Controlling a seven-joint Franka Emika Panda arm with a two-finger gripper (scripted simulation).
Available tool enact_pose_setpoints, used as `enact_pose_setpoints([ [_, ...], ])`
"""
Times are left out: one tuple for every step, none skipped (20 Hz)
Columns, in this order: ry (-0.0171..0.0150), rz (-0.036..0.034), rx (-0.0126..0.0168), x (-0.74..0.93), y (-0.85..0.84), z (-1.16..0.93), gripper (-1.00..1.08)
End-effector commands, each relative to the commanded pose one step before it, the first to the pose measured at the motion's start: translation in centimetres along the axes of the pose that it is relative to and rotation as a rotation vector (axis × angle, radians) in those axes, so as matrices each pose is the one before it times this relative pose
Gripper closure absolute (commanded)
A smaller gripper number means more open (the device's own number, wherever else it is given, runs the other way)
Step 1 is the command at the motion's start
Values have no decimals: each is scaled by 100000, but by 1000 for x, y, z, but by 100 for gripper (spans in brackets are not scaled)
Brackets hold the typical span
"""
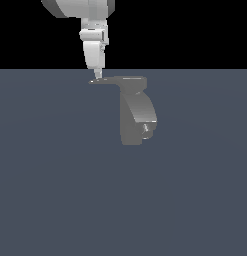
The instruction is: Turn on the faucet by rotating a designated handle.
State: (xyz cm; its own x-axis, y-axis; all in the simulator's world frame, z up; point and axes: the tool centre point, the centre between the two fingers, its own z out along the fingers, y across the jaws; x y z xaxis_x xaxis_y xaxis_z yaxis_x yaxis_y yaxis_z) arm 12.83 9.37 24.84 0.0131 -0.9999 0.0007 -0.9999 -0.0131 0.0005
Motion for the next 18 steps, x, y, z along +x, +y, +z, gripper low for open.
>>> enact_pose_setpoints([
  [-18,137,45,-10,-48,-9,108],
  [0,0,0,0,0,0,108],
  [0,0,0,39,19,-8,108],
  [0,0,0,-13,225,0,108],
  [0,0,0,-13,228,0,108],
  [0,0,0,-13,230,0,108],
  [0,0,0,-13,232,0,108],
  [0,0,0,-13,234,0,108],
  [0,0,0,-13,236,0,108],
  [0,0,0,-14,238,0,108],
  [0,0,0,-14,240,0,108],
  [0,0,0,-14,242,0,108],
  [0,0,0,-14,244,0,108],
  [0,0,0,-14,246,0,108],
  [0,0,0,-14,248,0,108],
  [0,0,0,-14,250,0,108],
  [0,0,0,-14,252,0,108],
  [0,0,0,-15,254,0,108],
])
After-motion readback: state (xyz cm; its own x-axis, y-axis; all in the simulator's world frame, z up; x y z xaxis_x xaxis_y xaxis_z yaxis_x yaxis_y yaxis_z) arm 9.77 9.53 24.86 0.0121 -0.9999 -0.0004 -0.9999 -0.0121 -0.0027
